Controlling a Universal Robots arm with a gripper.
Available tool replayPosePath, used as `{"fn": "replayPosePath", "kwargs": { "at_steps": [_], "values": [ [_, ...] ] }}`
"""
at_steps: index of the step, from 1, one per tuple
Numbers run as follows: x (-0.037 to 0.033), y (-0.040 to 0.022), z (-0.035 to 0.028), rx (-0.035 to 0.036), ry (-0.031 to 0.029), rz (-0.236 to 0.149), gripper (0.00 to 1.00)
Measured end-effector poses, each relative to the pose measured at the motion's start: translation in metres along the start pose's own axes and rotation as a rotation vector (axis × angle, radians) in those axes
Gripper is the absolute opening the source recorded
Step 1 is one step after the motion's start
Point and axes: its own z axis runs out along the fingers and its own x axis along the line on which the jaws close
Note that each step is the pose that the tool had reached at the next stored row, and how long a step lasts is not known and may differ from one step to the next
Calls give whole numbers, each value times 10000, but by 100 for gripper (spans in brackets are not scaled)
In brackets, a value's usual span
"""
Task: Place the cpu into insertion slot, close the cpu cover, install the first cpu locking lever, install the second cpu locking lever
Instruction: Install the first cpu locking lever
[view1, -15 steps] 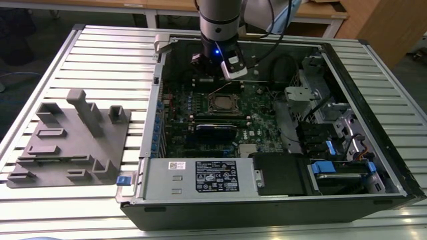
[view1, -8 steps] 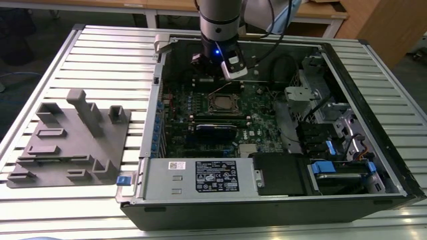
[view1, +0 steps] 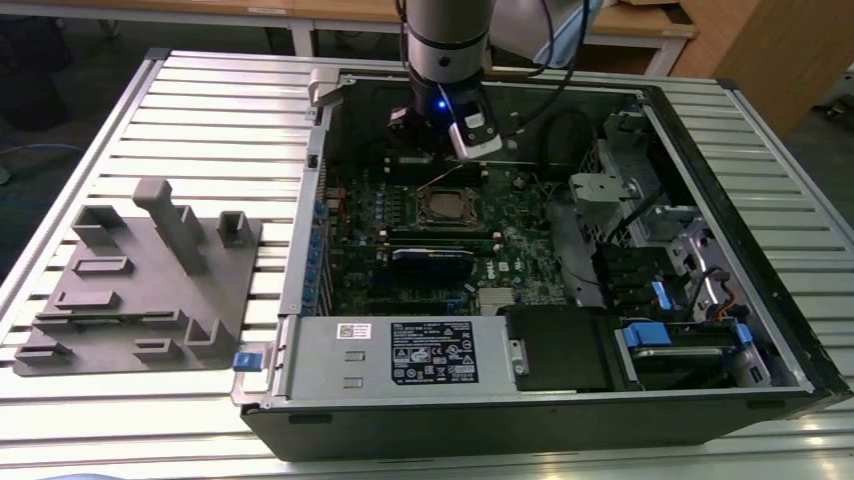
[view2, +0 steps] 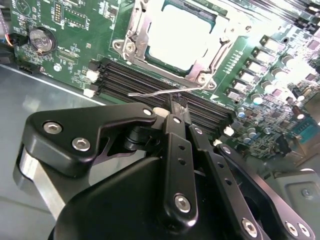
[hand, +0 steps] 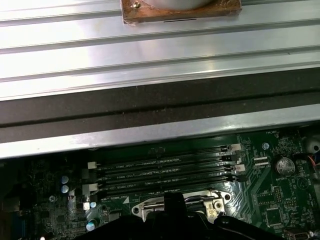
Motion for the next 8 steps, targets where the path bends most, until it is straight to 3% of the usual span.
{"fn": "replayPosePath", "kwargs": {
  "at_steps": [8],
  "values": [
    [-17, 4, 21, 32, -8, 9, 11]
  ]
}}
